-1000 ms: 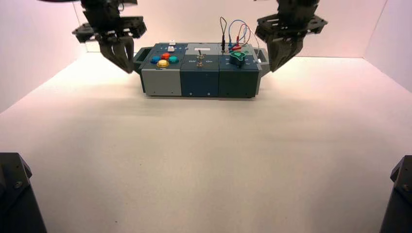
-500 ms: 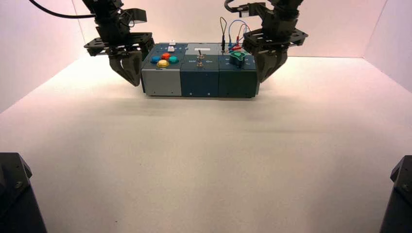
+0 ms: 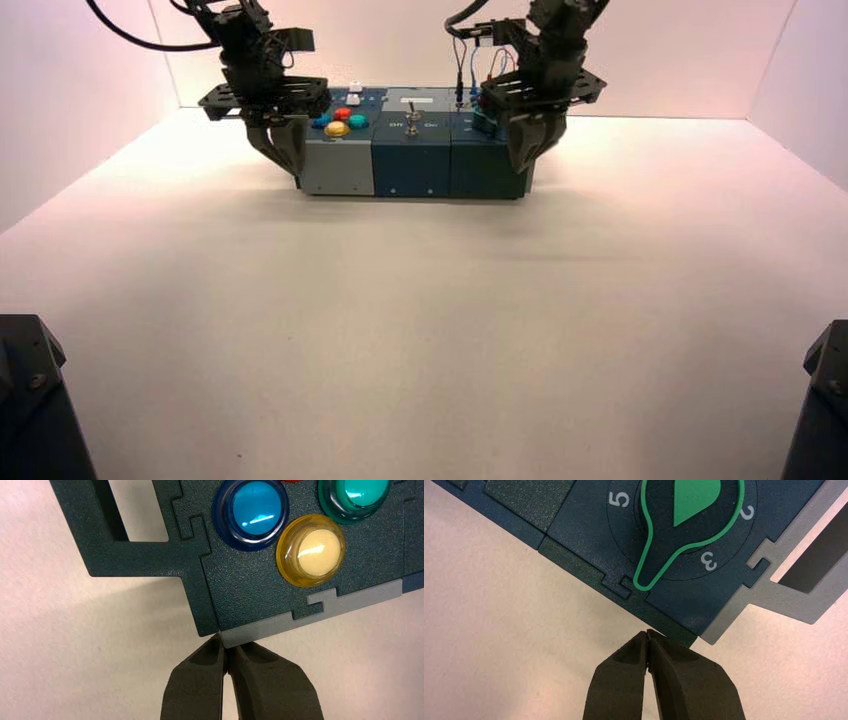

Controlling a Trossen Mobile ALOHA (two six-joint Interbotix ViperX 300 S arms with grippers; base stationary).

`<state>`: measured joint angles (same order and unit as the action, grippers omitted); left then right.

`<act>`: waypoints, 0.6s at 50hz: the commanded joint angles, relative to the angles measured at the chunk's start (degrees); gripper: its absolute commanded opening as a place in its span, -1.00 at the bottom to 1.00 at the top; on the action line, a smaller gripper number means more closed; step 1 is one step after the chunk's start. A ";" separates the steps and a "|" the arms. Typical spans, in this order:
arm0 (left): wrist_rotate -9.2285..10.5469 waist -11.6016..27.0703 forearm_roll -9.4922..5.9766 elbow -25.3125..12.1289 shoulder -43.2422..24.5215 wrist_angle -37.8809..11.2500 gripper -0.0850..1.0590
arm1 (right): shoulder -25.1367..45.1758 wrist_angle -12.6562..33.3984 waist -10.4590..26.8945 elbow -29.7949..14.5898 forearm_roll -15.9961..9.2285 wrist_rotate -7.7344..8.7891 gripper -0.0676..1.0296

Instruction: Move the box away.

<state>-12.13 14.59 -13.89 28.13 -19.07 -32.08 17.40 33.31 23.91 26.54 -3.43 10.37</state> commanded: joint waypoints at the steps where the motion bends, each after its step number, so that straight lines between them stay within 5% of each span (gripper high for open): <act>1: -0.18 0.00 0.18 -2.11 1.14 2.81 -0.91 | -0.62 -2.55 -0.35 -1.85 0.35 0.09 -0.92; 30: -0.79 0.00 0.35 -1.23 5.36 4.83 -0.91 | -3.96 -5.36 -0.26 -1.05 0.88 0.00 -0.92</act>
<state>-12.48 14.50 -13.54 27.60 -16.96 -28.39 16.70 28.83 23.82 26.46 -2.90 10.28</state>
